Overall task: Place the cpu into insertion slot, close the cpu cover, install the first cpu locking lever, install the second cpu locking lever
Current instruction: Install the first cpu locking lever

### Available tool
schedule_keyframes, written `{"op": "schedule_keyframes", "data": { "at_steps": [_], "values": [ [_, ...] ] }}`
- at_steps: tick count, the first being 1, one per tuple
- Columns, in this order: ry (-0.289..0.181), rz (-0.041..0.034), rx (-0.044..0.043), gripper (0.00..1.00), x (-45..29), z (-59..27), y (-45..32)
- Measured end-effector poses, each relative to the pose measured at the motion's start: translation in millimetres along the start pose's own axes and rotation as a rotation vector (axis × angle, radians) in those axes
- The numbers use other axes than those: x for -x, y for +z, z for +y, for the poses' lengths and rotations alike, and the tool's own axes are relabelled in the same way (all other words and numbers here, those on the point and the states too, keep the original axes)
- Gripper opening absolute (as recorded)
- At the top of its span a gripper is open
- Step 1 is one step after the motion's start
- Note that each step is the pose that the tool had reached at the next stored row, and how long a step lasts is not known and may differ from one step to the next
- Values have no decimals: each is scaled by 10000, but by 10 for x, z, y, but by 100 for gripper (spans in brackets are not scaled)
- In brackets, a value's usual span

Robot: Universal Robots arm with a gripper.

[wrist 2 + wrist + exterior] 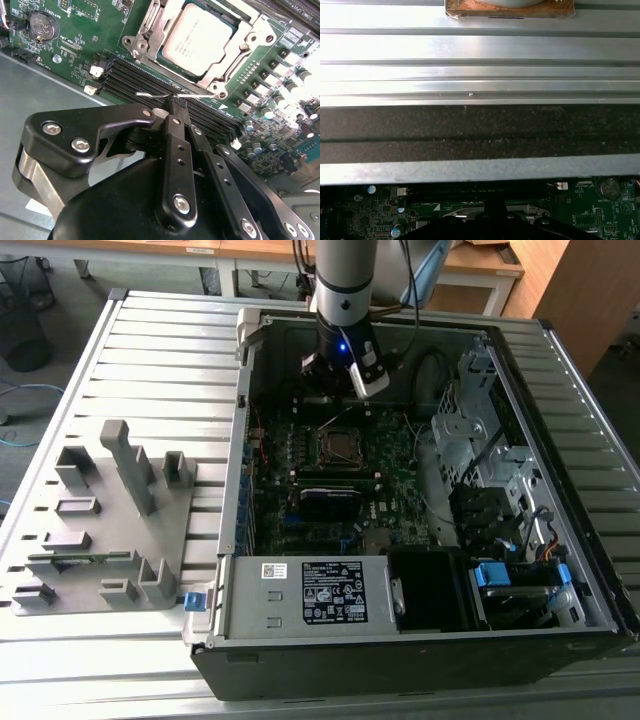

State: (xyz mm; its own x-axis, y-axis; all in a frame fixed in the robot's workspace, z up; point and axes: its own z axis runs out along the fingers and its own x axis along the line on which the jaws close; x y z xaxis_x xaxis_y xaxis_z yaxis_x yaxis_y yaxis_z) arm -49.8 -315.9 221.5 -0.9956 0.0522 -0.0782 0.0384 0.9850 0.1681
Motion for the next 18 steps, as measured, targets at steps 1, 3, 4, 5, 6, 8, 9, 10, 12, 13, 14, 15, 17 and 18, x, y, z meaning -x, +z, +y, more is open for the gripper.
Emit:
{"op": "schedule_keyframes", "data": {
  "at_steps": [1, 3, 4, 5, 6, 8, 9, 10, 12, 13, 14, 15, 17, 18],
  "values": [
    [0, 2, -1, 11, 6, -1, 1],
    [1, 3, 1, 11, 18, -5, 4],
    [1, 4, 1, 11, 22, -6, 6],
    [0, 3, 2, 11, 24, -6, 9],
    [2, 3, 3, 11, 24, -7, 14],
    [1, 4, 1, 11, 26, -10, 25],
    [1, 4, 1, 11, 26, -11, 32],
    [1, 4, 0, 11, 26, -12, 39],
    [0, 4, 1, 11, 30, -14, 52],
    [0, 4, 1, 11, 35, -15, 58],
    [1, 4, 1, 11, 41, -16, 64],
    [1, 4, 1, 11, 46, -16, 69],
    [1, 4, 1, 11, 58, -17, 80],
    [1, 4, 1, 11, 64, -18, 84]
  ]
}}
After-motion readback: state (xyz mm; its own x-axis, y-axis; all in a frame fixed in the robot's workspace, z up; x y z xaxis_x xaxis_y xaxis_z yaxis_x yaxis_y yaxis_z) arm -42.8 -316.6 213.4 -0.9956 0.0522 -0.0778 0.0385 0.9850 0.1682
